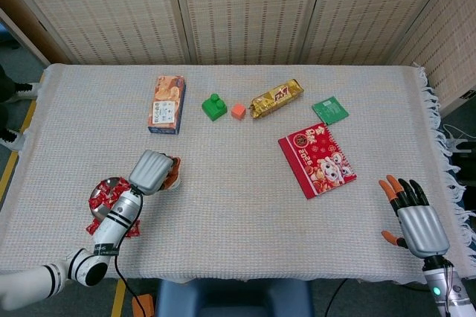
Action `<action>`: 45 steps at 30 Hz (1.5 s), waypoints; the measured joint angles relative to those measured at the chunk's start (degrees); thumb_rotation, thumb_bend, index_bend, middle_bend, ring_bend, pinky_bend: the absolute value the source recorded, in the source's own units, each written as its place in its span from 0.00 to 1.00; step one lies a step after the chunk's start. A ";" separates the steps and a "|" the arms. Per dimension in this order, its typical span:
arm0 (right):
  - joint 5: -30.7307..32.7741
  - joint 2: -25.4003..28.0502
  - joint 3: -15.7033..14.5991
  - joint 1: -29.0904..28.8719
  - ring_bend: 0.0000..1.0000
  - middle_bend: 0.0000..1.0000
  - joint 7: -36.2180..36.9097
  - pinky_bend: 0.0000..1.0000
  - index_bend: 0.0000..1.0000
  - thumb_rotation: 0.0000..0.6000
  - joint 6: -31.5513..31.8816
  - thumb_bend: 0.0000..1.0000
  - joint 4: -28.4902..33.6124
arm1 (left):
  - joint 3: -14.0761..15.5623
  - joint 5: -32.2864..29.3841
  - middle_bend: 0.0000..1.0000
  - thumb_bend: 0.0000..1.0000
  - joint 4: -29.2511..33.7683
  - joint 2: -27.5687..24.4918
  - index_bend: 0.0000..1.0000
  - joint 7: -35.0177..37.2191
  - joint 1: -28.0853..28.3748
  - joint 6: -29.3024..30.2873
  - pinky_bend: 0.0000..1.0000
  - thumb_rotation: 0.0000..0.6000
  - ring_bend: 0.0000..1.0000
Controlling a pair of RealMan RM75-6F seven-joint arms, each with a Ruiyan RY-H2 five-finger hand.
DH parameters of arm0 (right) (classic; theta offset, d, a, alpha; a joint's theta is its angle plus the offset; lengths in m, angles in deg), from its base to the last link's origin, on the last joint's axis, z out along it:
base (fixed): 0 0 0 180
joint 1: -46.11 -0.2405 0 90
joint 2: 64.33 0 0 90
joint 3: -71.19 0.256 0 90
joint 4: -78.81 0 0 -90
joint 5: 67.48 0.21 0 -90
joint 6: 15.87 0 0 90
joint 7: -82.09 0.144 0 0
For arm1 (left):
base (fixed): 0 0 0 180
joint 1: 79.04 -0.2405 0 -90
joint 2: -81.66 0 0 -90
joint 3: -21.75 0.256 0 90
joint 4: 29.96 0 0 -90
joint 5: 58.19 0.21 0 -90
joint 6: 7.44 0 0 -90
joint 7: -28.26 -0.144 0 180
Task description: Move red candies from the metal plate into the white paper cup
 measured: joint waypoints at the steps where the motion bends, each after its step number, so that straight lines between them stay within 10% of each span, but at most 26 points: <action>1: -0.05 -0.01 -0.02 0.00 0.00 0.00 -0.02 0.00 0.00 1.00 0.01 0.04 0.02 | 0.13 -0.06 0.38 0.42 0.20 -0.26 0.27 0.07 -0.02 -0.08 0.93 1.00 0.52; 14: -0.98 0.06 -0.35 0.13 0.00 0.00 0.11 0.00 0.00 1.00 0.54 0.04 0.23 | 1.44 -1.31 0.21 0.36 4.49 -3.36 0.08 -0.67 -0.62 0.26 0.89 1.00 0.29; 25: -1.39 0.31 -0.45 0.28 0.00 0.00 0.49 0.00 0.00 1.00 0.95 0.04 0.35 | 1.96 -3.03 0.00 0.33 6.79 -5.34 0.00 -1.83 -0.31 -0.67 0.42 1.00 0.00; 33: -1.43 0.33 -0.53 0.18 0.00 0.00 0.60 0.00 0.00 1.00 0.68 0.04 0.25 | 5.07 2.14 0.00 0.33 11.98 -9.62 0.00 -0.59 -3.66 4.68 0.43 1.00 0.00; 45: -6.01 0.33 -1.57 0.95 0.00 0.00 1.42 0.00 0.00 1.00 4.01 0.04 0.44 | 17.35 10.44 0.10 0.32 9.38 -13.39 0.03 8.99 -19.75 19.00 0.62 1.00 0.14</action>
